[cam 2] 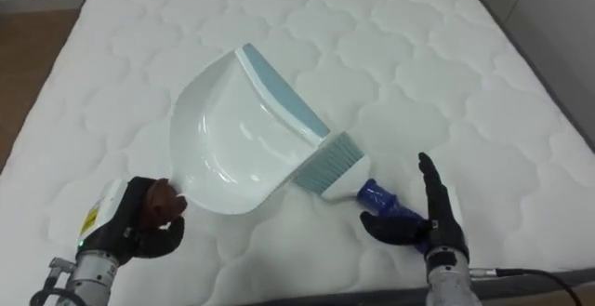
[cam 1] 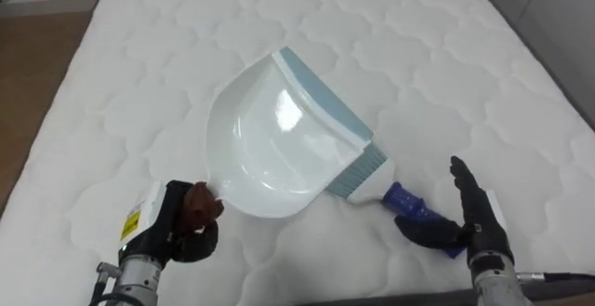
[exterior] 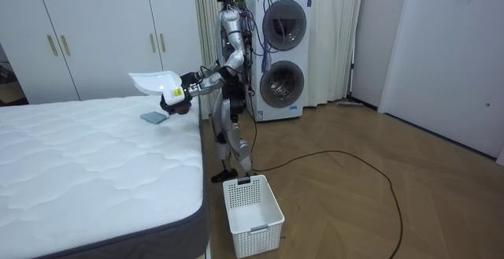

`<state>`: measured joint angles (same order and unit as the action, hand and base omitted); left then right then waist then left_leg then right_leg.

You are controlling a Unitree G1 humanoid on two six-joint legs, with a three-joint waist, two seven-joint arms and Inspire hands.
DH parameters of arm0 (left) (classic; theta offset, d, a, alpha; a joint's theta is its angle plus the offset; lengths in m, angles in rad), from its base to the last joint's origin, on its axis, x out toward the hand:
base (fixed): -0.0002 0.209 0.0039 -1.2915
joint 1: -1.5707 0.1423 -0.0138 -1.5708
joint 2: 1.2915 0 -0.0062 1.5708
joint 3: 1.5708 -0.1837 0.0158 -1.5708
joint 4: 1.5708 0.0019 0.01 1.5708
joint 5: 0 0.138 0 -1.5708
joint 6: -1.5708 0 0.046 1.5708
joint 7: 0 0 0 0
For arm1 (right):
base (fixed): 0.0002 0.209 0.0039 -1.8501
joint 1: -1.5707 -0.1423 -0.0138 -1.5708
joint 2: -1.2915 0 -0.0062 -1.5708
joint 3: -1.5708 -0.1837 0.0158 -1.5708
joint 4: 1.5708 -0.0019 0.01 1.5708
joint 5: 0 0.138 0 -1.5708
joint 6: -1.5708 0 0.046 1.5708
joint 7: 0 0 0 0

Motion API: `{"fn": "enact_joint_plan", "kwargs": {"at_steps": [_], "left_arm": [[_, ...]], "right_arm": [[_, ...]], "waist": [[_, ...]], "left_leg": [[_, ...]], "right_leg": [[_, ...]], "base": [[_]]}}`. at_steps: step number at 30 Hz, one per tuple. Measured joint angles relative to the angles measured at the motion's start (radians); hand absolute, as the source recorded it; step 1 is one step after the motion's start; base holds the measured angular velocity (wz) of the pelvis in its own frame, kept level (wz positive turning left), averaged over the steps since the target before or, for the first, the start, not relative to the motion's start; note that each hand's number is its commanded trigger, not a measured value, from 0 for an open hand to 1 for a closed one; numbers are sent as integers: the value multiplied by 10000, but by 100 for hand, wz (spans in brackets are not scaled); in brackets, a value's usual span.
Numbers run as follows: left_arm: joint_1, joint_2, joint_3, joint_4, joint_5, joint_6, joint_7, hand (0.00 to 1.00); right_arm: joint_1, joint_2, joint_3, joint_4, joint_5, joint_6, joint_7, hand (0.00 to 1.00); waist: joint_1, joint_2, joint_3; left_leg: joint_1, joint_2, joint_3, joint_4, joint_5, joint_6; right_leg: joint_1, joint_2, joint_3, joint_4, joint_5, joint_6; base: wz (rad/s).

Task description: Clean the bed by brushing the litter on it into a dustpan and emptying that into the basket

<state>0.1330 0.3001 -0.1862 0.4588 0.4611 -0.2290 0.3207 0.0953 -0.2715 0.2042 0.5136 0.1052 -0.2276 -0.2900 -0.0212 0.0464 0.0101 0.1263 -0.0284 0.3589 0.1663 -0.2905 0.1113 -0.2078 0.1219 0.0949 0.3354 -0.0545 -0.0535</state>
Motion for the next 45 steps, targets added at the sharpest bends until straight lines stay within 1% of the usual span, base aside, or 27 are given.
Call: {"fn": "enact_joint_plan", "kwargs": {"at_steps": [3,9,11,14,16,17,19,20,21,22,23,24,25,26,27,28,29,30,32,33,34,36,37,38,40,42,45], "left_arm": [[2,-3,3,0,-232,104,-178,0],[33,-70,56,34,-444,346,-209,0],[118,-91,59,33,-443,436,-209,0],[165,-172,57,35,-425,742,-209,0],[157,-180,57,34,-426,815,-208,0],[154,-179,58,34,-430,840,-208,0],[162,-186,56,51,-429,999,-212,0],[171,-189,57,61,-429,1108,-213,0],[172,-189,58,61,-431,1228,-214,0],[171,-189,59,61,-431,1270,-215,0],[186,-201,60,61,-431,1360,-220,0],[238,-220,65,61,-433,1424,-222,0],[286,-247,65,89,-463,1452,-238,0],[302,-260,65,110,-475,1439,-241,0],[297,-290,75,117,-497,1427,-238,0],[287,-322,95,160,-567,1429,-228,0],[288,-331,106,275,-572,1429,-222,0],[300,-379,106,668,-571,1439,-218,0],[459,-410,106,1210,-566,1593,-216,0],[597,-398,106,1476,-577,1713,-230,0],[691,-389,107,1733,-613,1800,-256,0],[725,-429,116,2401,-781,1799,-262,0],[845,-444,190,2694,-779,1800,-261,0],[941,-445,263,2765,-778,1801,-261,0],[1159,-495,555,3268,-776,1793,-211,0],[1245,-535,786,3704,-783,1797,-194,0],[1449,-606,1444,4126,-788,1729,-154,0]], "right_arm": [[-6,1,-1,-190,-13,22,6,0],[15,3,-19,-329,-23,25,-238,0],[70,29,-18,-434,-148,95,-265,0],[108,66,-18,-720,-252,124,-263,0],[221,110,-18,-986,-256,124,-259,0],[263,114,-17,-1044,-259,124,-256,0],[357,136,-17,-1062,-272,179,-241,0],[442,134,-19,-1140,-285,332,-242,0],[489,137,-16,-1215,-285,471,-242,0],[495,139,-16,-1229,-286,521,-241,0],[495,138,-16,-1258,-281,603,-243,0],[493,139,-14,-1355,-287,711,-245,0],[494,155,-9,-1402,-284,761,-246,0],[515,164,-38,-1409,-296,764,-249,0],[538,238,-190,-1406,-318,787,-215,0],[525,376,-408,-1394,-345,794,-159,0],[545,408,-416,-1366,-344,796,-156,0],[695,410,-414,-1341,-333,799,-115,0],[919,409,-430,-1335,-327,899,-120,0],[998,405,-438,-1297,-303,990,-132,0],[1047,405,-458,-1145,-282,982,-147,0],[1038,410,-603,-531,-223,977,-144,0],[1057,408,-768,-69,-146,991,-148,0],[1063,407,-845,148,-109,997,-149,0],[1067,409,-1234,1043,5,985,-161,0],[1144,419,-1521,1714,180,988,-189,0],[1158,412,-2017,2900,277,966,-290,0]], "waist": [[3,-21,2],[-32,-43,-15],[-79,-38,-14],[-198,-27,-24],[-328,13,-62],[-339,19,-59],[-346,37,-67],[-350,57,-88],[-404,69,-88],[-408,69,-88],[-405,68,-88],[-384,44,-80],[-289,-51,-58],[-292,-51,-67],[-284,-17,-106],[-250,5,-115],[-239,-23,-103],[-236,-43,-113],[-256,-47,-115],[-271,-47,-93],[-298,-63,-77],[-383,-104,-68],[-418,-142,-88],[-439,-159,-87],[-565,-223,-78],[-561,-256,-95],[-563,-383,-93]], "left_leg": [[-66,21,-32,-9,0,0],[-51,138,4,56,4,-4],[52,182,39,71,10,-13],[235,247,224,68,11,-20],[301,303,263,72,-14,-79],[328,311,277,70,-15,-85],[422,343,420,69,-5,-188],[447,359,480,70,0,-257],[463,370,489,76,7,-409],[462,371,493,98,13,-445],[436,377,502,231,8,-574],[363,374,468,556,-12,-935],[143,364,194,966,-52,-1252],[119,452,-120,834,-61,-1208],[195,592,-685,354,-94,-1159],[232,574,-482,89,-41,-903],[249,572,-381,22,30,-781],[291,572,-287,-27,86,-682],[387,589,-247,-24,98,-661],[429,611,-244,-22,98,-661],[438,626,-243,-19,98,-661],[447,650,-262,-20,98,-662],[446,660,-302,-22,97,-664],[438,668,-310,-24,95,-666],[405,688,-348,-127,72,-707],[422,713,-357,-227,48,-765],[461,748,-368,-239,39,-815]], "right_leg": [[5,-18,-131,-125,22,-25],[271,86,-47,-636,138,-8],[476,134,-28,-828,172,-11],[779,195,21,-1126,234,-16],[976,210,-100,-1370,285,-37],[1028,211,-143,-1436,300,-47],[1220,226,-149,-1653,368,-74],[1287,235,-140,-1736,393,-83],[1362,231,-119,-1872,447,-96],[1373,224,-87,-1883,453,-101],[1406,206,15,-1888,458,-108],[1457,145,207,-1885,477,-117],[1514,-4,466,-1852,492,-100],[1502,-7,640,-1810,486,-89],[1305,106,685,-1658,417,10],[1186,179,596,-1653,420,22],[1188,170,512,-1670,439,19],[1214,156,321,-1678,443,-3],[1296,180,286,-1671,437,-52],[1331,209,297,-1673,438,-89],[1322,226,294,-1653,433,-126],[1325,235,245,-1621,401,-184],[1323,244,228,-1614,367,-213],[1320,258,235,-1629,365,-217],[1251,304,232,-1624,343,-262],[1274,357,234,-1599,373,-311],[1279,408,251,-1504,335,-381]], "base": [[2],[-1],[-7],[-7],[0],[-6],[-12],[-7],[-6],[-7],[-15],[-21],[-16],[0],[0],[0],[0],[0],[-3],[-4],[0],[4],[7],[4],[0],[-4],[-4]]}}
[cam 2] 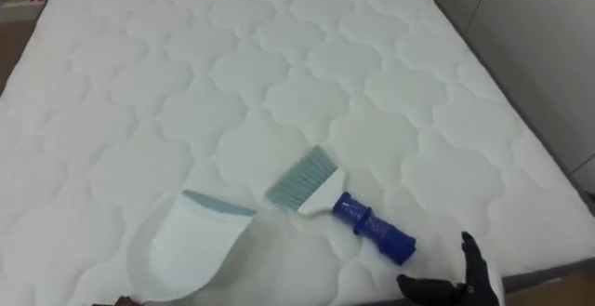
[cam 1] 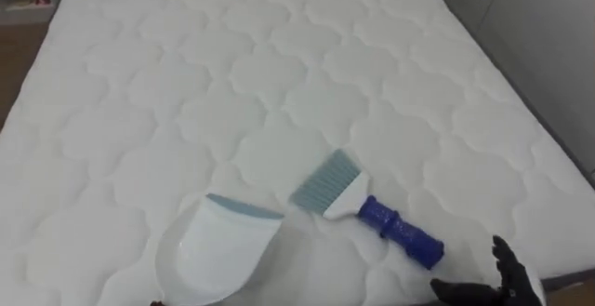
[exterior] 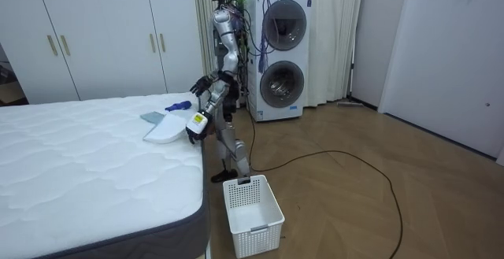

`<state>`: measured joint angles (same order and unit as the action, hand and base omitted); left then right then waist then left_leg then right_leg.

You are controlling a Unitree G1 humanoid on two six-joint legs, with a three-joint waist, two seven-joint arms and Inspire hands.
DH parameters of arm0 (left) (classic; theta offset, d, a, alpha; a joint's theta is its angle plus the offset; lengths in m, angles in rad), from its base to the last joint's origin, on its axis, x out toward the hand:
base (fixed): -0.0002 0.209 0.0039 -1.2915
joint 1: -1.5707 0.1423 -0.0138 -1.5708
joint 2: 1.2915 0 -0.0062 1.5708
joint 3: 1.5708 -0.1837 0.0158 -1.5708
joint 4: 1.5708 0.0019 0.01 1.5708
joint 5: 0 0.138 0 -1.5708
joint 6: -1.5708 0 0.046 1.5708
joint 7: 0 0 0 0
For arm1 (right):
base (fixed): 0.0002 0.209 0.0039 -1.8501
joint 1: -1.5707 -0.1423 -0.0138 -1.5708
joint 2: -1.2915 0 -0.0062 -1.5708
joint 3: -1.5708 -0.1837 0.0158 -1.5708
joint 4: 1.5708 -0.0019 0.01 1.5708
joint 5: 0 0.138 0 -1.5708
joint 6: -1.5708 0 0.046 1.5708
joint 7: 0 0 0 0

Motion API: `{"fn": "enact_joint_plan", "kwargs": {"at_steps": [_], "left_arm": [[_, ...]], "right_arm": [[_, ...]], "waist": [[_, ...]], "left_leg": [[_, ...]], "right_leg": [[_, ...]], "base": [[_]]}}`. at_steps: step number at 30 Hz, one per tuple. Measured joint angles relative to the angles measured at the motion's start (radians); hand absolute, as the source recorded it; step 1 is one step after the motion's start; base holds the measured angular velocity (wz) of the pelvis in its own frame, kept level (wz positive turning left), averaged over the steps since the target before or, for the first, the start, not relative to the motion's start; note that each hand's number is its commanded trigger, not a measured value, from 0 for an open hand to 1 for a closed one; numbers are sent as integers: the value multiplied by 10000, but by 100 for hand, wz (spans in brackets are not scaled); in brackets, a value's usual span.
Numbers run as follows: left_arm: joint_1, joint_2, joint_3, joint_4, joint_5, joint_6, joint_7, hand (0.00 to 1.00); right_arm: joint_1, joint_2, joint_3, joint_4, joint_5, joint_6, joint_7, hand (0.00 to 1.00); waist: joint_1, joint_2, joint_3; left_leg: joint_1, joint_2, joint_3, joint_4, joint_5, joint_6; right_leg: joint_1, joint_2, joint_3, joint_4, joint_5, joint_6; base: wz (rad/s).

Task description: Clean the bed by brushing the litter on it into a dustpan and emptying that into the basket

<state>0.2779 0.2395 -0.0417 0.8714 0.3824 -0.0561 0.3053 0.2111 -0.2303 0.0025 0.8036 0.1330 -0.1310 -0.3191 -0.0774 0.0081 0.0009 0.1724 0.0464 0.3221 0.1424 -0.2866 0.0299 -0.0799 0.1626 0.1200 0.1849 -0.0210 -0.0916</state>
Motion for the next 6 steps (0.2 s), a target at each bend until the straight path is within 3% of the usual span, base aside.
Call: {"fn": "enact_joint_plan", "kwargs": {"at_steps": [2,3,6], "left_arm": [[21,-95,362,425,0,-190,170,0],[71,-170,578,689,16,-236,311,0],[190,-214,1008,1148,27,-223,376,0]], "right_arm": [[59,2,-247,778,206,1,-122,0],[93,2,-274,1225,343,6,-181,0],[244,14,-310,1900,520,26,-177,0]], "waist": [[69,-25,3],[75,-32,-46],[70,-44,-50]], "left_leg": [[138,14,-21,-40,-7,-24],[165,30,-22,-74,-26,-55],[252,58,-16,-94,-45,-82]], "right_leg": [[94,45,22,17,-38,-31],[92,80,49,25,-57,-43],[158,122,71,29,-83,-80]], "base": [[-3],[-8],[-4]]}}
